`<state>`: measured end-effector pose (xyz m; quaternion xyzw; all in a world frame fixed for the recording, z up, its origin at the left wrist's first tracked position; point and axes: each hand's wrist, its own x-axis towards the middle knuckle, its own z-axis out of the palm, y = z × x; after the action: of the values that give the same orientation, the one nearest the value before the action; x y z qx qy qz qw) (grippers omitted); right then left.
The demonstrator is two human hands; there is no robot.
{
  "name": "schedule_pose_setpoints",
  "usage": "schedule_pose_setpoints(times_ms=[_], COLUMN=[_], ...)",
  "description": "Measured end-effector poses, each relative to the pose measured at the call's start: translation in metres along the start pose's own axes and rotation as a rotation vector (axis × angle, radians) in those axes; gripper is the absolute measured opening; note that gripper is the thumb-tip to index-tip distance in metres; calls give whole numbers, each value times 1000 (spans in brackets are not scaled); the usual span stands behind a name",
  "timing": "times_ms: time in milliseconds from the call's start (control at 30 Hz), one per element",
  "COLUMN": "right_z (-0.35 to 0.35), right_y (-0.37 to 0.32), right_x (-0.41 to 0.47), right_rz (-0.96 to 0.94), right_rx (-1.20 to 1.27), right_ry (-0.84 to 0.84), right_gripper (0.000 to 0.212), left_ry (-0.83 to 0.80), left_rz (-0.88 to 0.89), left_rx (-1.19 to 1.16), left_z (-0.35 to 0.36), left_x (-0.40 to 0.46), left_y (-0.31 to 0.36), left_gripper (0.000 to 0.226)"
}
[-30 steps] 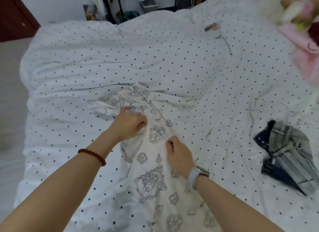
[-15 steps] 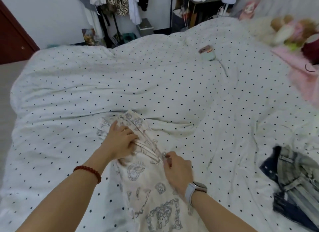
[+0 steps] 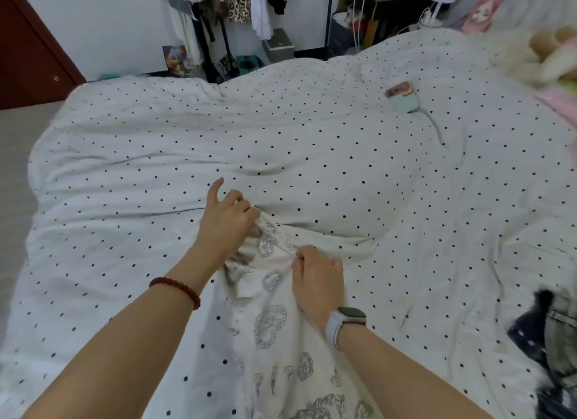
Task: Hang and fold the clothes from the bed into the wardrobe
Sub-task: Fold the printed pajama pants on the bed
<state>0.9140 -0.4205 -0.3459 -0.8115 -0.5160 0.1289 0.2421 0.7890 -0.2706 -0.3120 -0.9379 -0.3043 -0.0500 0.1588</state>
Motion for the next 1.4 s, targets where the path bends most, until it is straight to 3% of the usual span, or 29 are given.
schedule_pose_setpoints(times_ms=[100, 200, 267, 400, 500, 600, 667, 767, 833, 900, 1000, 1067, 1200, 1267, 1333, 1400], right_z=[4, 6, 8, 13, 22, 26, 22, 10, 5, 3, 9, 12, 12, 12, 12, 15], right_y=[20, 34, 35, 23, 15, 14, 17, 26, 38, 47, 50, 46, 32, 33, 38, 43], right_x=[9, 13, 13, 17, 19, 23, 20, 5, -11, -19, -22, -21, -16, -12, -6, 0], right_rz=[160, 187, 79, -298, -493, -446, -377, -247, -283, -437, -472, -400, -319, -213, -95, -87], right_rx=[-35, -86, -69, -121, -236, -165, -4, 141, 96, -46, -254, -274, -304, -303, -192, -76], right_ry=[14, -123, -114, -84, -262, -500, -439, -270, -218, -257, -507, -456, -404, -424, -441, -433], right_gripper=[16, 29, 39, 46, 49, 51, 55, 53, 49, 50, 60, 62, 70, 70, 55, 47], left_ry=[62, 28, -23, -80, -132, -133, -179, -58, 68, 114, 12, 8, 62, 16, -74, -172], left_rz=[-63, -294, -485, -718, -1040, -1245, -1272, -1249, -1314, -1418, -1600, -1671, -1592, -1488, -1406, -1354], left_rx=[-10, -87, -202, -402, -684, -1044, -1066, -980, -972, -996, -1117, -1228, -1441, -1344, -1186, -1101], left_z=[10, 22, 28, 31, 26, 25, 24, 23, 23, 26, 37, 35, 8, -10, -21, -19], left_x=[21, 22, 10, -21, -43, -53, -51, -46, -44, -43, -49, -50, -63, -79, -91, -98], left_y=[17, 33, 34, 31, 35, 39, 41, 43, 36, 20, 0, -3, 23, 56, 89, 108], left_gripper=[24, 47, 58, 55, 76, 88, 76, 18, 26, 25, 30, 37, 63, 69, 67, 60])
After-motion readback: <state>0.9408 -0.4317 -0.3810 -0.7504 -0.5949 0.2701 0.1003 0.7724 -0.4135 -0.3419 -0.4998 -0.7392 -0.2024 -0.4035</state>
